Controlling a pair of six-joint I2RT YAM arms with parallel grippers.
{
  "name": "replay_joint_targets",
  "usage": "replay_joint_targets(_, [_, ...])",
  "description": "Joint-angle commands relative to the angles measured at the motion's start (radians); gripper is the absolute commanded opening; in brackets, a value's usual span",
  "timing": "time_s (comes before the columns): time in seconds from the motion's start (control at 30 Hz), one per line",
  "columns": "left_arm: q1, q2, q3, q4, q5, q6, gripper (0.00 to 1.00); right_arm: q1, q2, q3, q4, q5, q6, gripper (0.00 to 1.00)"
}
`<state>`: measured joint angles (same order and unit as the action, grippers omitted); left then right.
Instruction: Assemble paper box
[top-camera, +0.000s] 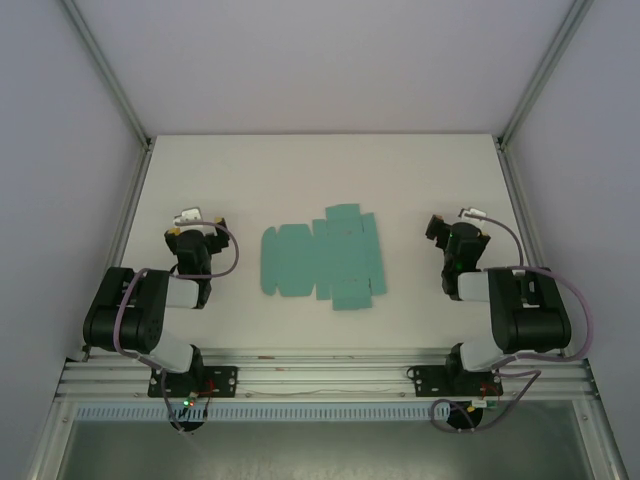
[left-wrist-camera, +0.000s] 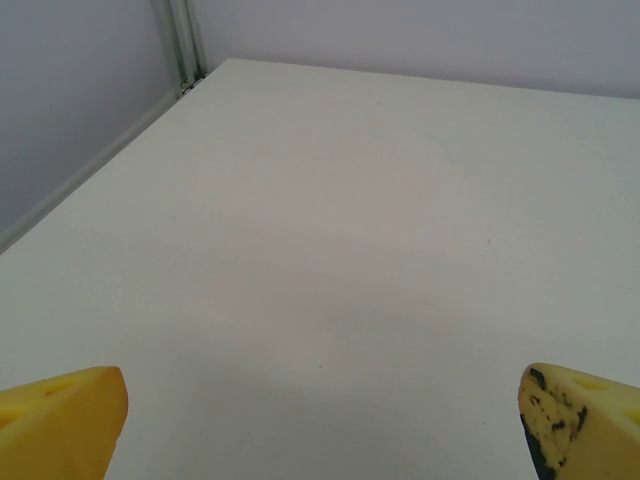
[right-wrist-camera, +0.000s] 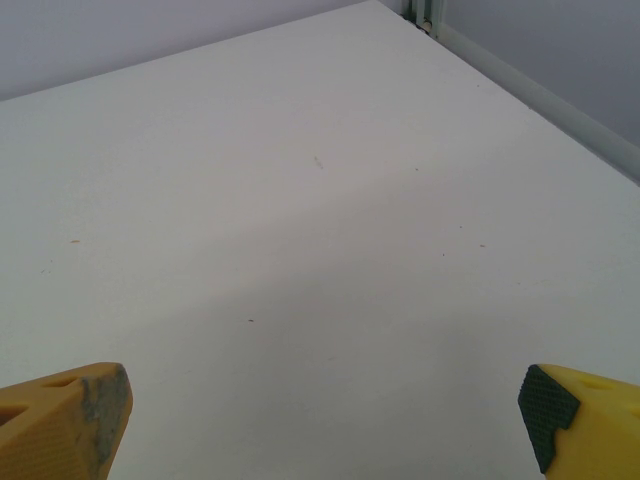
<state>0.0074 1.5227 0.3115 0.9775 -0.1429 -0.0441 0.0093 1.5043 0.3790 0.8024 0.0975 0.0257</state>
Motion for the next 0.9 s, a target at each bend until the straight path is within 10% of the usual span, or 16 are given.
replay_joint_targets(0.0, [0.000,-0.012,0.006,0.029,-0.018,0.003,1.00,-0.006,-0.006,0.011,0.028,0.004,0.012,1.00])
replay_joint_targets(0.5, [-0.007,-0.283,0.362,-0.844,0.113,-0.315,1.00,0.127,-0.262,0.414,-0.873,0.049,0.106,0.96])
replay_joint_targets(0.67, [-0.057,-0.205,0.381,-0.874,0.308,-0.458,1.00,0.263,-0.212,0.585,-1.199,-0.142,0.201,0.85])
replay_joint_targets(0.87, [-0.155,-0.096,0.453,-0.943,0.340,-0.459,1.00,0.353,-0.047,0.631,-1.193,-0.456,0.330,0.45])
